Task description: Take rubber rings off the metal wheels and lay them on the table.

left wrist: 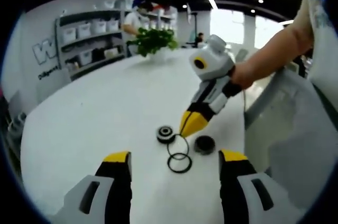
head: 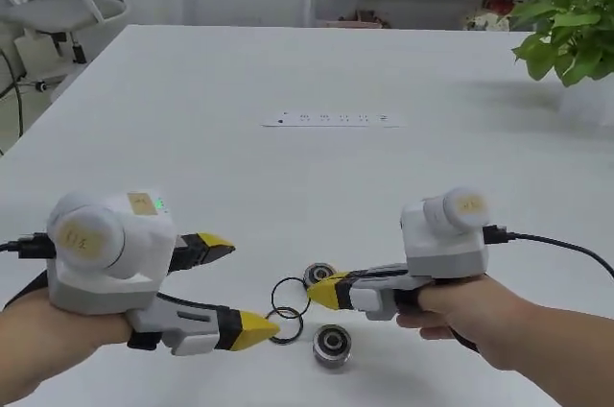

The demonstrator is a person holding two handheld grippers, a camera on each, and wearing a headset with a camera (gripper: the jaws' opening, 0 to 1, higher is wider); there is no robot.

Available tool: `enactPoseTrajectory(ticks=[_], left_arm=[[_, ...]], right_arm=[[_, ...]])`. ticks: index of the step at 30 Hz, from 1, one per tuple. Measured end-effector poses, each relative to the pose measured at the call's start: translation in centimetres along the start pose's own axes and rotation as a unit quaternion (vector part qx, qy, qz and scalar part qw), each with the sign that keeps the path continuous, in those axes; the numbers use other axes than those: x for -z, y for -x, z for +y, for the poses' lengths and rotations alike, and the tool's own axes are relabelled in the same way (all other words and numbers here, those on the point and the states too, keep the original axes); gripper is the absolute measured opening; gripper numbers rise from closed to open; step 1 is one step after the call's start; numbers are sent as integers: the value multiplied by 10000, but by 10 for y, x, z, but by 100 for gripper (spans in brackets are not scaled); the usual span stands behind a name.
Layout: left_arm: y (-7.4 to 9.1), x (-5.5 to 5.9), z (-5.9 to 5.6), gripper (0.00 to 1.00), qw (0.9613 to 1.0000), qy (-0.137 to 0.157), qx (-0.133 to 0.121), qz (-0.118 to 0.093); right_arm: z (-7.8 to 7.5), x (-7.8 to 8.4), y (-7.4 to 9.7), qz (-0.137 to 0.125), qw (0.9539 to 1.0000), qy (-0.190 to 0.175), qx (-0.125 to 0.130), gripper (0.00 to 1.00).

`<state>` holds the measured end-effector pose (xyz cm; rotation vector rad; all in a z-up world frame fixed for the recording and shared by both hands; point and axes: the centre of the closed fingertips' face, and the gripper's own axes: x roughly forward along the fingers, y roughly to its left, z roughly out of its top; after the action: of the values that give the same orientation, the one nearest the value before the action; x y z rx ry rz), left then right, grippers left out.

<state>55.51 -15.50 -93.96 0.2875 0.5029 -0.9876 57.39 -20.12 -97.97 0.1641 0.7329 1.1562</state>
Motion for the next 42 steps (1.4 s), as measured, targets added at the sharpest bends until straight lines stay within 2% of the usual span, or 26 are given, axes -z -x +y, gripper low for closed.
enactPoseTrajectory(ticks=[14,23,34,42], left_arm=[[9,15,6,71,9996,226,-142,74],[7,17,3,71,9996,219,-116,129],[7,21,3,71,9994,262,-115,204],[5,22,1,71,9992,329,-58,222]], right_arm=[[3,15,-14,347,9993,-94,-87,0],[-1,21,-18,462,9989,-102,-8,0],[-7,24,-19,488,9987,-122,121,0],[-8,22,-16,420,9989,-101,168,6]])
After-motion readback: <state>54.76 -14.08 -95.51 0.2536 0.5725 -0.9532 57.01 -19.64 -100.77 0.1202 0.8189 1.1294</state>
